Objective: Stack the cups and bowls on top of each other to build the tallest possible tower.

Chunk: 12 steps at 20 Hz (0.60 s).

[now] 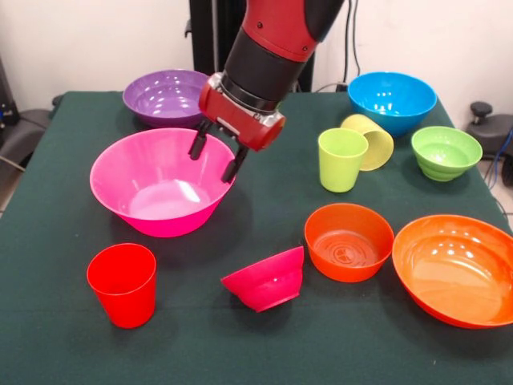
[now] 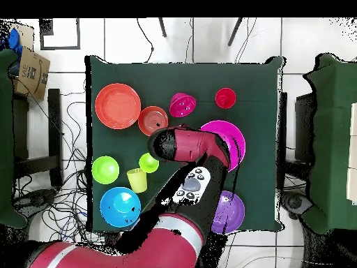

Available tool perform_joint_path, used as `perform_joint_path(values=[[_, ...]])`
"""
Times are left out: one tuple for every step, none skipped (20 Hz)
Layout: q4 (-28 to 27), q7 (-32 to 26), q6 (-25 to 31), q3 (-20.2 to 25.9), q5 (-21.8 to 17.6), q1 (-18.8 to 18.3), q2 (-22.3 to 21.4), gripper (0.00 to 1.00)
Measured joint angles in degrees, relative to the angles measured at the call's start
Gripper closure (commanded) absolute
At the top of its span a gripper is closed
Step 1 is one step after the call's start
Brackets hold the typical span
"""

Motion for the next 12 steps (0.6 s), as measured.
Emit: perform_joint_path(values=[[0.4, 0.0, -0.14, 0.9, 0.0, -0.49, -0.49, 0.0], [1.19, 0.0, -0.42, 2.51, 0.0, -1.42, -1.44, 0.0], [1.49, 0.0, -0.51, 3.07, 0.0, -1.76, -1.78, 0.0], [1.81, 0.0, -0.57, 3.64, -0.01, -2.11, -2.14, 0.0], [2.66, 0.0, -0.61, 5.21, -0.01, -3.17, -3.14, 0.0], [2.99, 0.0, -0.61, 5.78, -0.01, -3.58, -3.53, 0.0], [3.32, 0.0, -0.61, 6.35, -0.01, -4.0, -3.93, 0.0], [4.36, 0.0, -0.6, 8.1, -0.01, -5.37, -5.17, 0.0], [4.93, 0.0, -0.61, 9.06, -0.01, -6.2, -5.84, 0.0], [5.43, 0.0, -0.67, 9.88, -0.02, -6.96, -6.43, 0.0], [5.94, 0.0, -0.74, 10.7, -0.02, -7.72, -7.01, 0.0], [6.45, 0.0, -0.91, 11.59, -0.02, -8.56, -7.62, 0.0]])
